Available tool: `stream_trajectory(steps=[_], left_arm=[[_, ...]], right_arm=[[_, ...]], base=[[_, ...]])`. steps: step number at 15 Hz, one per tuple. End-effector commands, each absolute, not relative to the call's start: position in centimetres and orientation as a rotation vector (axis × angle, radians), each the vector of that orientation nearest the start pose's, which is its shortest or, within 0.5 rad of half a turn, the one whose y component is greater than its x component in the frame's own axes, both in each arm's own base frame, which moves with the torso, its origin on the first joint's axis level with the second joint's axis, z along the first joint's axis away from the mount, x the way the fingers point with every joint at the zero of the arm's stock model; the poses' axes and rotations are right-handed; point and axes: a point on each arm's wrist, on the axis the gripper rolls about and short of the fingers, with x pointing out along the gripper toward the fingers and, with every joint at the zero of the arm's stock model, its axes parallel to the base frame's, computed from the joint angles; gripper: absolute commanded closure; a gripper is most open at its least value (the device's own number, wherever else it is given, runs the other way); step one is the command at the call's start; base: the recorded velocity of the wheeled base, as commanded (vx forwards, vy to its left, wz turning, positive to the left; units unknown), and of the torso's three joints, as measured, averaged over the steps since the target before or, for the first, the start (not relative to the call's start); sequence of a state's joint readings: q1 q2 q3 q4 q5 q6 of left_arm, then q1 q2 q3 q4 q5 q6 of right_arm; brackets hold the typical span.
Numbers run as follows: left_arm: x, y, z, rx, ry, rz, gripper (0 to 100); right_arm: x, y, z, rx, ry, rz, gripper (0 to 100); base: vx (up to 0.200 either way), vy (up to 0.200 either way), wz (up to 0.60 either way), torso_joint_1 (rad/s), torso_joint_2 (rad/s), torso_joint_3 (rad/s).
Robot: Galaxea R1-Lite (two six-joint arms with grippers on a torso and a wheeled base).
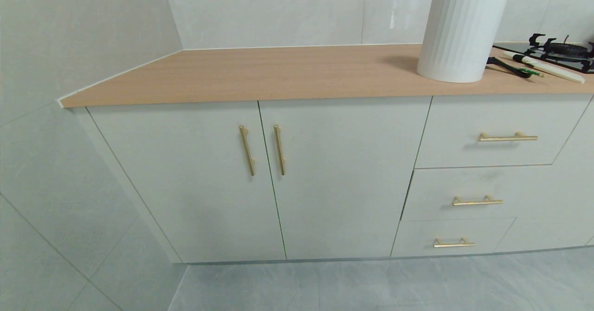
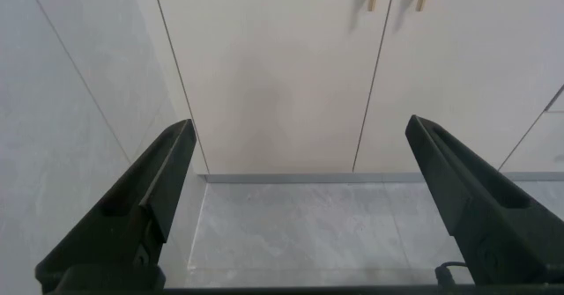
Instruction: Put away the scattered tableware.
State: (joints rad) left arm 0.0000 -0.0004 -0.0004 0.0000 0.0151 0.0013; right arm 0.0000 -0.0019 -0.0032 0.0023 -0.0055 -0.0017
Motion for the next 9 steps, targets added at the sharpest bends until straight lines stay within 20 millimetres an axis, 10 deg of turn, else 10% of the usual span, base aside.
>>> stream_trajectory(steps=[1,9], left_arm=[[-2.28,0.03,7.55,0.002,0.0,0.015,0],[-2.28,0.03,7.55,-0.003,0.0,0.015,0]], right_arm=[[-2.3,-0.01,7.62,-0.002,-0.002,-0.005,0],[-2.3,-0.01,7.62,-0.002,-0.002,-0.005,0]], base=[[0.0,-0.2,0.0,-0.002,0.0,0.007],[0.0,-0.15,0.0,0.002,0.0,0.003]])
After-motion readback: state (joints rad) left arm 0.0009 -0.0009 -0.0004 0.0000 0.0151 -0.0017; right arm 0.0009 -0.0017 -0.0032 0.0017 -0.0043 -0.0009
